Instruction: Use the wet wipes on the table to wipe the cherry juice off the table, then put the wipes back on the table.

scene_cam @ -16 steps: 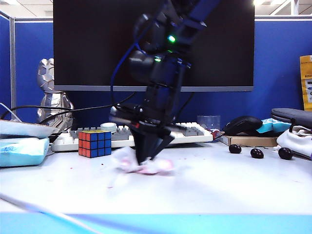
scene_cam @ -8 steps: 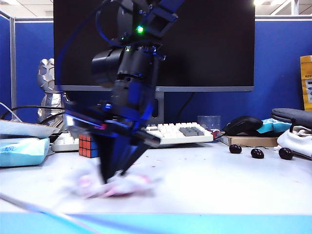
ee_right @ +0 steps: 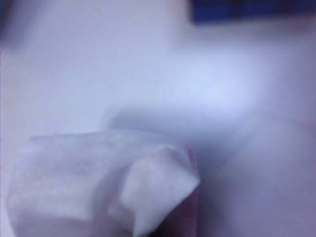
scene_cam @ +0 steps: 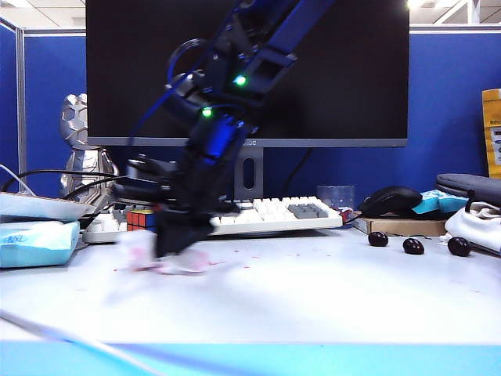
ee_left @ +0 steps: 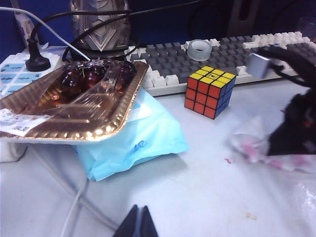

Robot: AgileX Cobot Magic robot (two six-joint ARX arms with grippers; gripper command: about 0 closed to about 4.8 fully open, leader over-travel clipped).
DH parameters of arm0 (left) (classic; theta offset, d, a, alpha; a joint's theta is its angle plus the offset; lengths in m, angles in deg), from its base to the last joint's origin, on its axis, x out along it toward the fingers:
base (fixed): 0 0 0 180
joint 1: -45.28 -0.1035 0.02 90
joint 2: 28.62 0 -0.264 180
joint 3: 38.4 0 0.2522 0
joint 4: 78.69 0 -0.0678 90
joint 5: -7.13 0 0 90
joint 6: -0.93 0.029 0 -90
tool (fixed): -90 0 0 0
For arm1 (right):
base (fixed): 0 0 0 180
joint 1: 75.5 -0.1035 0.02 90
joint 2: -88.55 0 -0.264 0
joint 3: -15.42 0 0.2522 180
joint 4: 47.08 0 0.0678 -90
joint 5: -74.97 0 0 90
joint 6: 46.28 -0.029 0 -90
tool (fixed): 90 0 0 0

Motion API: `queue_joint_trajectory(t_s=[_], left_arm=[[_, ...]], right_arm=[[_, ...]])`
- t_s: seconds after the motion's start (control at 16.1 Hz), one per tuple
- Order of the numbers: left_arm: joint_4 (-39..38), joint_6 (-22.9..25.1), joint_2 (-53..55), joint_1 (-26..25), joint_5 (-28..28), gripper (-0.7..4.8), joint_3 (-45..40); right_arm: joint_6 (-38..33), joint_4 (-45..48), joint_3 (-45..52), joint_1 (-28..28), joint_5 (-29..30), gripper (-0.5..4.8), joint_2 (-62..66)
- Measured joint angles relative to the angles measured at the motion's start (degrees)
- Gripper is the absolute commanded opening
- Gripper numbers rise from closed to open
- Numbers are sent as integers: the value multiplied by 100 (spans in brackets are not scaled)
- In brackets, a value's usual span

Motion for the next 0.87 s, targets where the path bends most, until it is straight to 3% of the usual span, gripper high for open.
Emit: queue_joint_trajectory(t_s=[0.19, 0.31, 0.37, 0.5, 0.56, 0.62, 0.75, 0.81, 0.87], left_arm=[[0, -2, 0, 0, 0, -2, 0], [0, -2, 0, 0, 0, -2, 0], [0, 0, 0, 0, 0, -2, 0], [2, 0, 2, 0, 0, -2, 0], [0, 0, 2, 0, 0, -2, 0], [0, 0, 2, 0, 0, -2, 0], [0, 0, 2, 0, 0, -2, 0], [0, 0, 2, 0, 0, -2, 0], [2, 0, 2, 0, 0, -2, 0]], right_arm=[[-79, 205, -291, -280, 767, -6, 186], [-186, 234, -472, -326, 396, -6, 251], [-378, 173, -529, -295, -179, -6, 332], [-671, 70, -581, -236, -704, -6, 393], [-713, 74, -581, -214, -675, -6, 393], [-730, 83, -581, -192, -474, -6, 393], [-728, 201, -573, -160, 1012, -6, 446], [-723, 280, -562, -238, 1486, -6, 446], [-721, 323, -560, -299, 1580, -6, 446]])
